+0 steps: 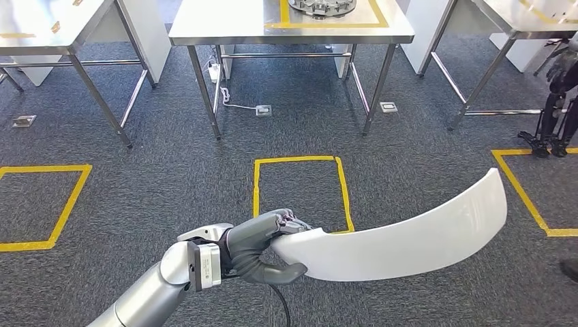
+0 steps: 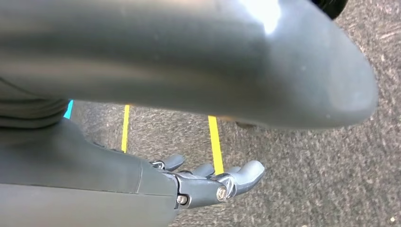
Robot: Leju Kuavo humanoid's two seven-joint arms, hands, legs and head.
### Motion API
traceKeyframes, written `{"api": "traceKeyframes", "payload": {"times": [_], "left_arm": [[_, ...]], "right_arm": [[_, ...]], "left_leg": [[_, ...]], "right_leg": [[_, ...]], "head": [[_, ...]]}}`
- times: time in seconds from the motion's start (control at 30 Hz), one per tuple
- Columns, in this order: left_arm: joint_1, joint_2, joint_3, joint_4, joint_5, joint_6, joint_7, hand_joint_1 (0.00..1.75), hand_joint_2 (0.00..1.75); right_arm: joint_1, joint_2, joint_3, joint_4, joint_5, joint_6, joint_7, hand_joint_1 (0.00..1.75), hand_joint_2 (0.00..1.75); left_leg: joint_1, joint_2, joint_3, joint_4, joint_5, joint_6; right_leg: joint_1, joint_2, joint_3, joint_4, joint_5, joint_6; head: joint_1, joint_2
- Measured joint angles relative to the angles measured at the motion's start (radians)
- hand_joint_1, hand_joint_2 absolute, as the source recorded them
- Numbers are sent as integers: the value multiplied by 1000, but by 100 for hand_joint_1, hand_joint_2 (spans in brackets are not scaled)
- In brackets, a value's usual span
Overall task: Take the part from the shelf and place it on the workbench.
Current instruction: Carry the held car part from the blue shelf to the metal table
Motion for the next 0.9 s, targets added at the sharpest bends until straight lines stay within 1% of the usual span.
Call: {"api": "traceKeyframes", "payload": {"times": [0.03,0.07,0.1,0.13,0.17,0.2,0.23,0.27,0.3,0.33,0.37,0.4,0.43,0.47,0.5,0.53,0.57,0.6,0.63,0.67,0.7,0.73,0.77,0.8,0.83,0.87,0.9], "left_arm": [[0,0,0,-3,-2,0,0,175,175],[0,0,0,-6,-3,1,0,175,175],[0,0,0,-9,-4,1,-1,175,175],[1,0,-1,-11,-5,2,-1,175,175],[1,0,-1,-14,-6,2,-1,175,175],[1,-1,-1,-17,-6,2,-2,175,175],[1,-1,-1,-20,-7,3,-2,175,175],[1,-1,-1,-24,-7,3,-2,175,175],[1,-1,-1,-27,-8,3,-3,175,175],[2,-1,-2,-28,-10,3,-4,175,175],[4,0,-2,-29,-13,3,-4,175,175],[8,0,-3,-29,-16,3,-3,175,175],[10,0,-4,-29,-18,3,-3,175,175],[12,1,-4,-30,-19,3,-2,175,175],[12,1,-5,-32,-21,3,-2,175,175],[12,1,-6,-34,-22,4,-2,175,175],[12,1,-6,-36,-23,4,-2,175,175],[13,1,-6,-38,-23,4,-1,175,175],[13,1,-6,-40,-24,4,-1,175,175],[13,1,-7,-42,-25,4,-1,175,175],[12,-1,-7,-45,-25,4,0,175,175],[11,-3,-8,-48,-26,4,0,175,175],[10,-5,-8,-50,-26,4,0,175,175],[9,-7,-8,-52,-26,3,1,175,175],[9,-8,-9,-52,-26,2,1,175,175],[8,-9,-9,-52,-27,1,2,175,175],[9,-10,-10,-52,-27,1,2,175,175]], "right_arm": [[0,0,0,0,0,0,-1,0,0],[-1,0,0,0,1,0,-2,0,0],[-1,1,0,0,1,0,-3,0,0],[-2,1,0,0,1,0,-4,0,0],[-2,1,0,0,2,0,-6,0,0],[-2,1,0,0,2,0,-7,0,0],[-1,1,0,0,2,-1,-8,0,0],[0,1,0,0,2,-1,-10,0,0],[0,1,0,0,2,-1,-10,0,0],[0,1,0,0,2,-2,-11,0,0],[1,1,0,0,2,-2,-11,0,0],[1,1,0,0,3,-2,-10,0,0],[2,1,0,0,3,-3,-10,0,0],[3,1,0,0,4,-3,-9,0,0],[4,1,0,0,4,-3,-8,0,0],[4,2,0,0,4,-3,-8,0,0],[3,3,0,0,4,-3,-8,0,0],[2,5,0,0,4,-3,-8,0,0],[1,6,0,1,4,-3,-8,0,0],[-1,7,0,1,4,-3,-8,0,0],[-3,6,0,1,4,-3,-8,0,0],[-5,6,0,0,4,-3,-8,0,0],[-8,6,0,0,4,-1,-8,0,0],[-11,6,-1,0,4,2,-8,0,0],[-12,6,-1,0,4,5,-8,0,0],[-11,6,-2,0,4,8,-8,0,0],[-9,6,-3,0,4,8,-8,0,0]], "left_leg": [[1,-2,3,2,-5,-5],[-1,-4,5,5,-11,-11],[-2,-6,6,6,-18,-17],[-4,-7,7,5,-24,-24],[-5,-8,9,2,-30,-30],[-5,-7,15,0,-34,-36],[-4,-5,18,6,-39,-41],[-3,-2,12,30,-49,-46],[-2,1,-9,76,-65,-50],[-1,3,-48,144,-86,-52],[-1,4,-98,218,-105,-53],[-1,4,-145,277,-112,-53],[-2,4,-178,305,-99,-52],[-2,4,-192,291,-63,-49],[-4,4,-187,239,-7,-43],[-7,5,-173,166,52,-35],[-12,7,-152,104,89,-27],[-17,9,-135,60,105,-22],[-21,9,-123,38,99,-17],[-24,9,-112,33,80,-13],[-22,6,-99,25,69,-7],[-20,3,-79,13,59,-2],[-16,2,-55,0,49,4],[-13,1,-28,-14,39,7],[-11,1,-3,-27,28,9],[-11,1,21,-36,15,10],[-10,-1,46,-44,0,10]], "right_leg": [[-2,1,32,-69,32,0],[-2,2,59,-127,50,-3],[-1,3,77,-165,56,-9],[2,3,84,-179,50,-16],[4,4,86,-181,43,-25],[4,4,91,-182,40,-34],[2,4,99,-184,36,-42],[1,3,110,-186,31,-51],[-1,2,123,-188,24,-58],[0,2,135,-188,13,-63],[1,1,146,-188,3,-66],[2,1,157,-188,-9,-67],[4,2,171,-188,-21,-67],[5,3,186,-188,-33,-67],[5,4,204,-188,-47,-65],[5,4,220,-190,-61,-63],[7,5,235,-192,-76,-59],[6,5,247,-197,-88,-53],[6,4,260,-204,-97,-46],[6,3,272,-207,-96,-37],[5,2,279,-199,-86,-30],[6,2,274,-170,-67,-24],[6,3,250,-122,-43,-19],[6,5,210,-62,-25,-15],[5,6,159,-3,-24,-12],[5,6,106,42,-44,-9],[5,7,57,67,-84,-6]], "head": [[1,0],[2,0],[2,0],[3,0],[2,0],[1,0],[0,0],[-2,0],[-5,0],[-7,0],[-9,0],[-10,0],[-11,0],[-11,0],[-12,0],[-12,0],[-12,0],[-12,0],[-12,0],[-11,0],[-12,0],[-12,0],[-11,0],[-9,0],[-6,0],[-4,0],[-2,0]]}}
